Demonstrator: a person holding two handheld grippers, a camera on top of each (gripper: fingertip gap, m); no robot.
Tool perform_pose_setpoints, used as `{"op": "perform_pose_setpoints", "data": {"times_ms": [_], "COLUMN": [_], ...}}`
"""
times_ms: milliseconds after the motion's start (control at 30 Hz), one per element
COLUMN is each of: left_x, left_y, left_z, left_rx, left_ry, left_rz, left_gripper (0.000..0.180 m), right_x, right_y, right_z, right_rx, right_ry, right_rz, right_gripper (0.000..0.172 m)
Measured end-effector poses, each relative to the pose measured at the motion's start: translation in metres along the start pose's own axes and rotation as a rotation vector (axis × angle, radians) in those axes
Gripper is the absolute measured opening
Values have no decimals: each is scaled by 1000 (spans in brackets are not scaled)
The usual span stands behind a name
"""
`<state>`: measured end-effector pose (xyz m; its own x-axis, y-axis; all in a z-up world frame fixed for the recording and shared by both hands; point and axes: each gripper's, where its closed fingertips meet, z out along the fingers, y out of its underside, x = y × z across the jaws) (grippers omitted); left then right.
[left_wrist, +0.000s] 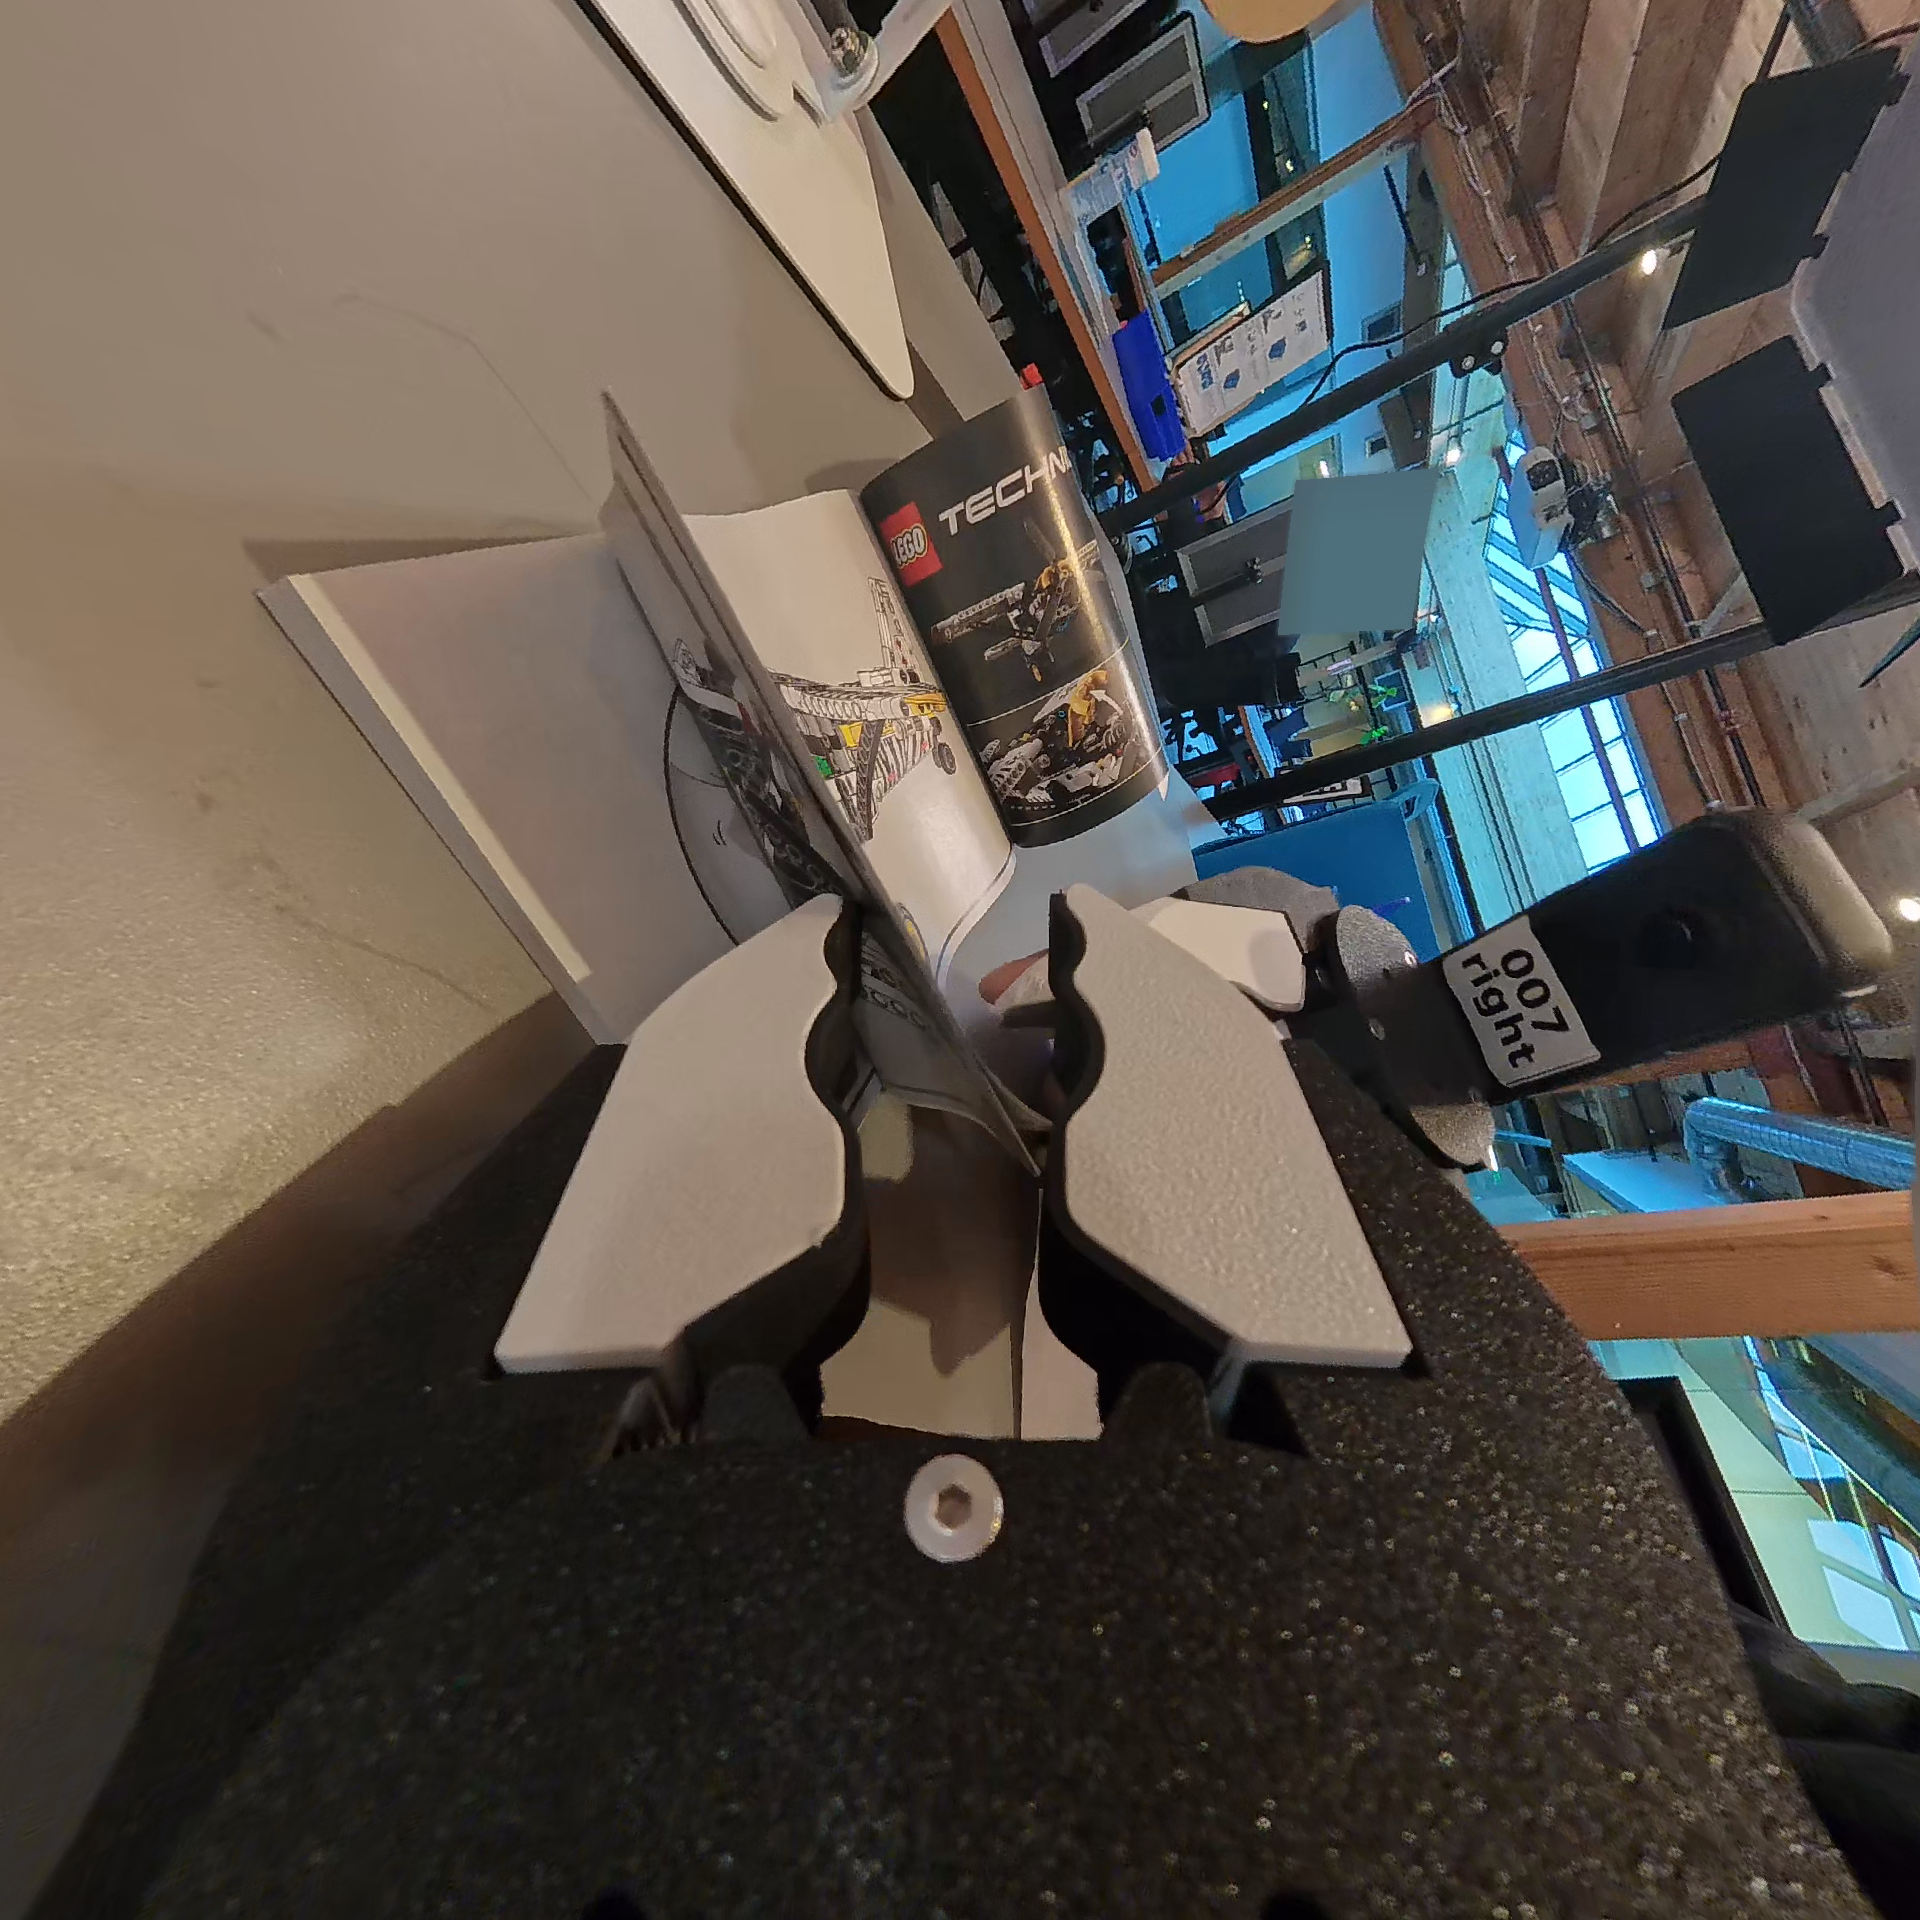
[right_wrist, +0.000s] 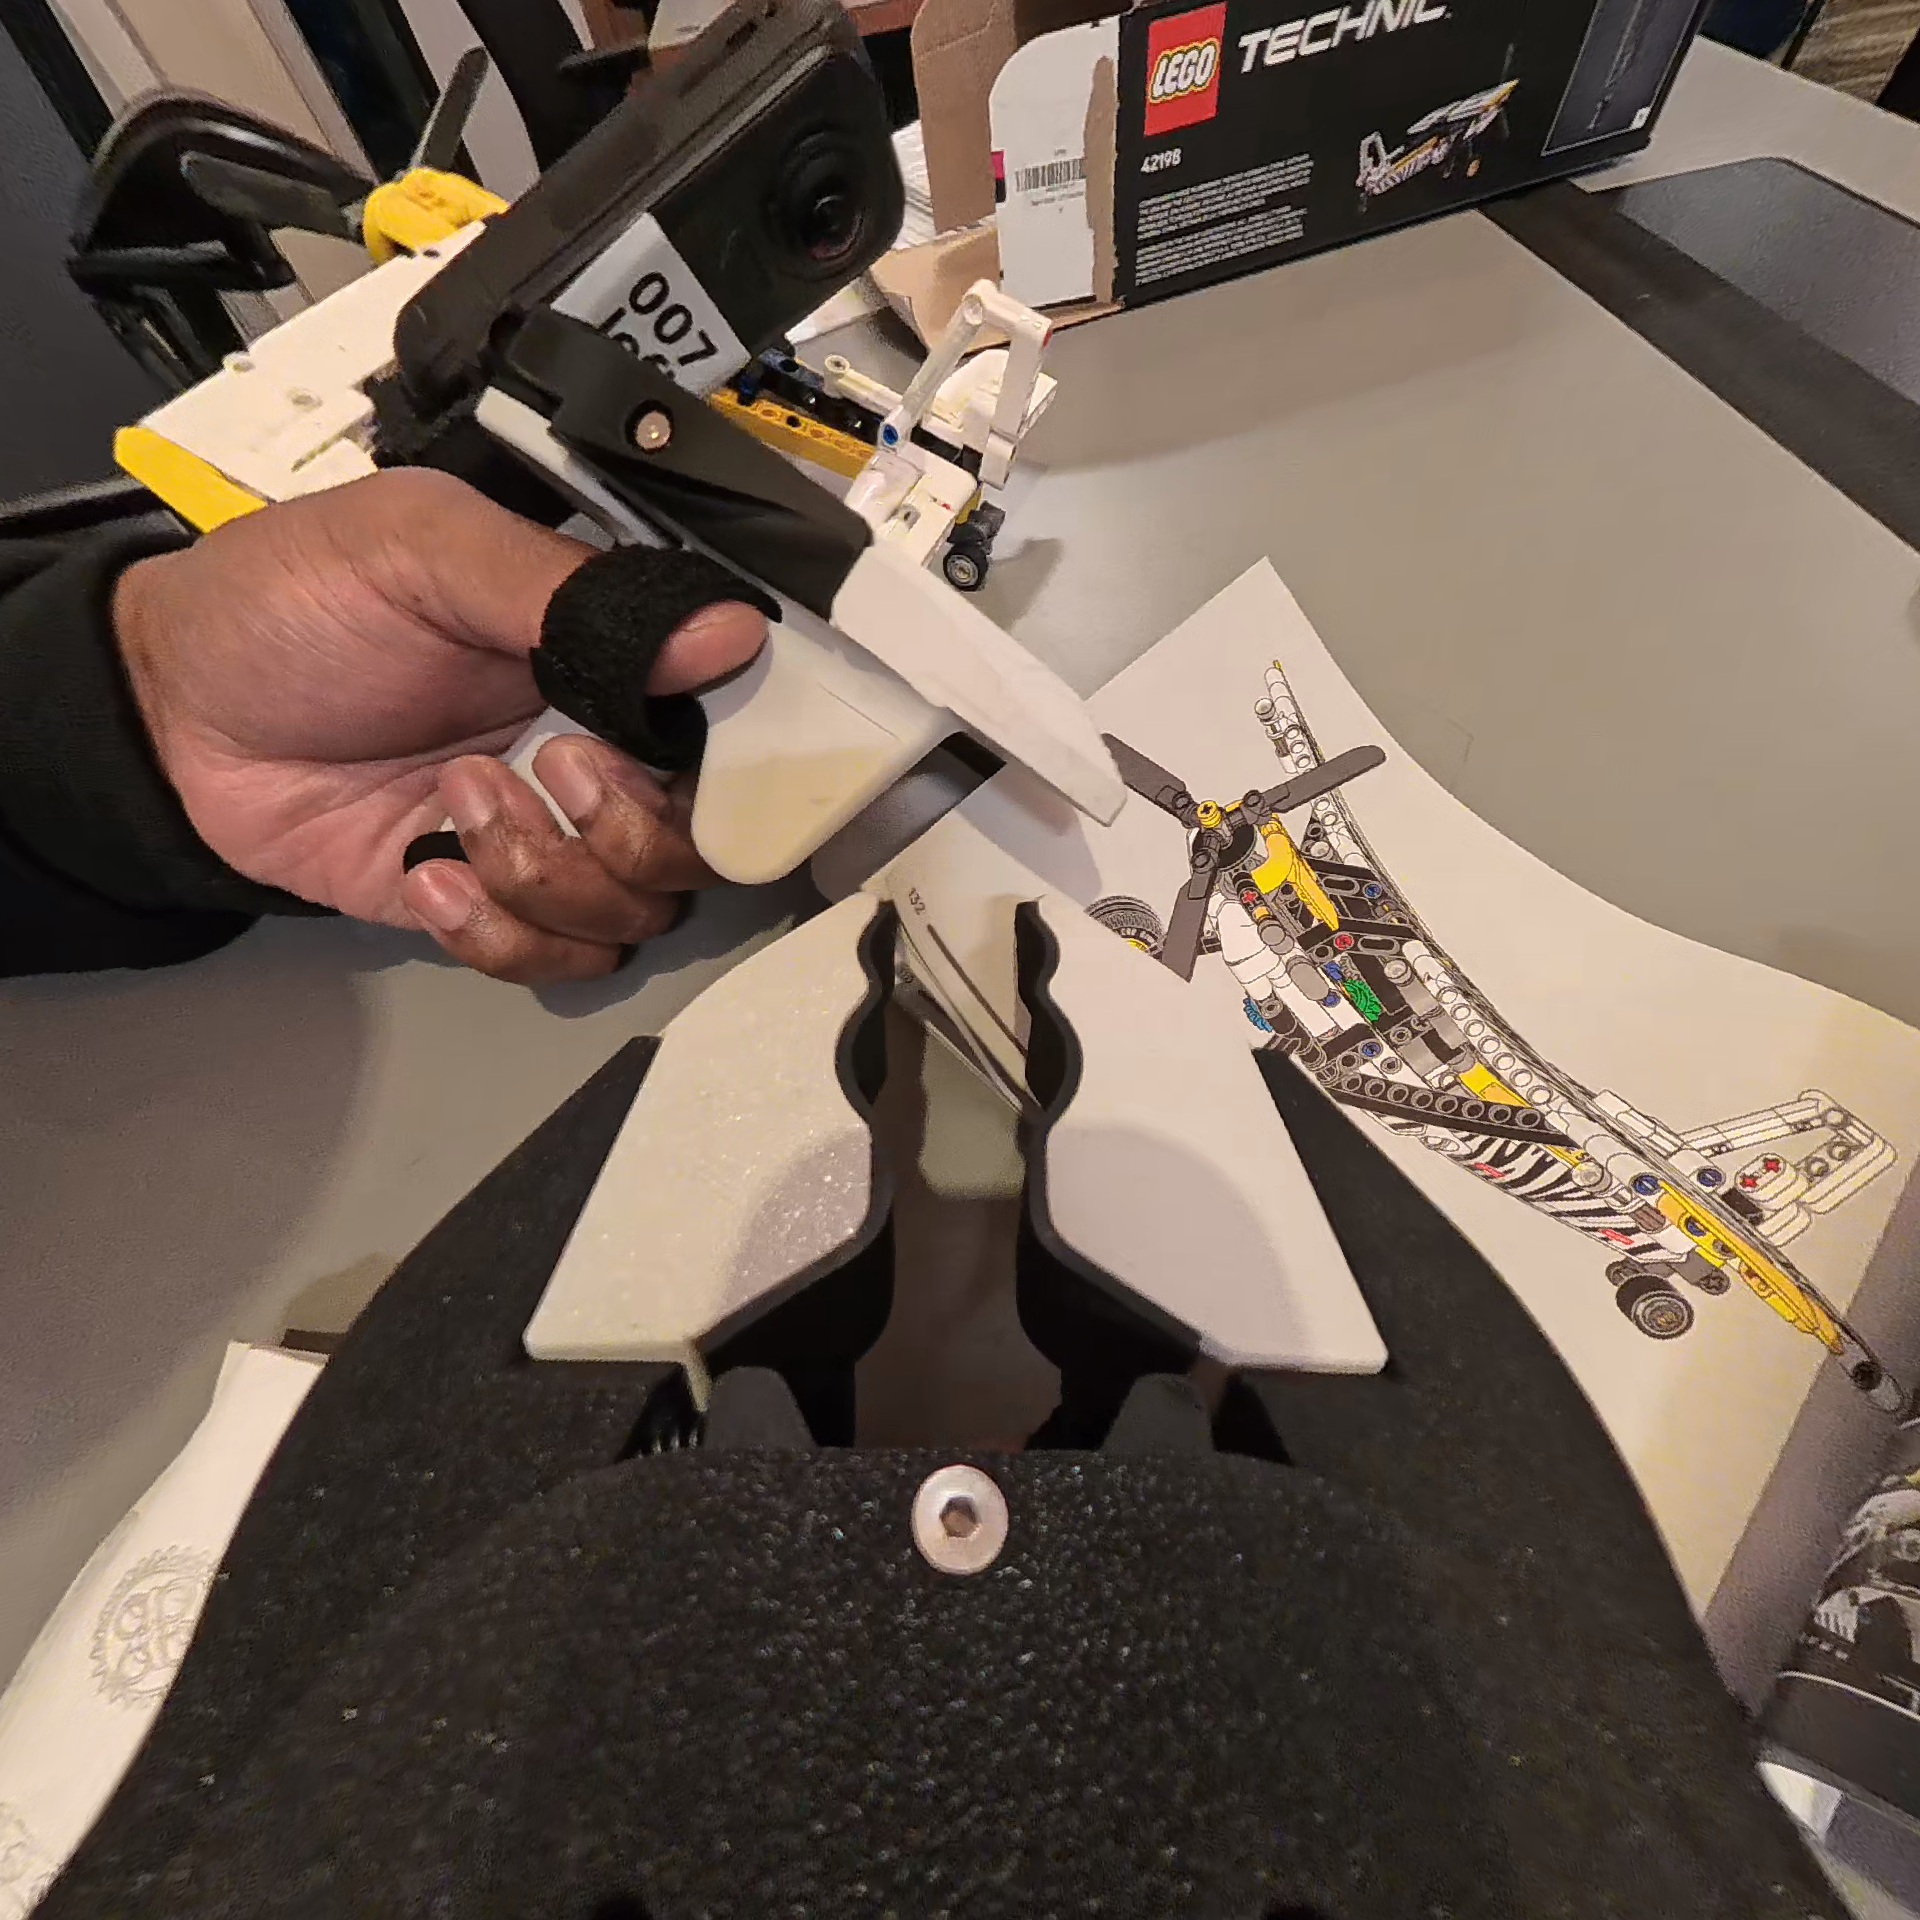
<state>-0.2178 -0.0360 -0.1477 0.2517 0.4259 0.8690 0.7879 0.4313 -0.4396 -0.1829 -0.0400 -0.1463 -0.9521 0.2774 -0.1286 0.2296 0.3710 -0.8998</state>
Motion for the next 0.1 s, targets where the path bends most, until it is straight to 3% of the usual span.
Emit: {"op": "perform_pose_setpoints", "data": {"times_ms": [100], "left_x": [0], "left_y": [0], "left_z": [0], "left_rx": [0], "left_ry": [0], "left_rz": [-2], "left_gripper": [35], "right_x": [2], "right_y": [-2], "right_z": [-2], "right_rx": [19], "right_ry": [-14], "right_rz": [41], "right_gripper": [22]}}
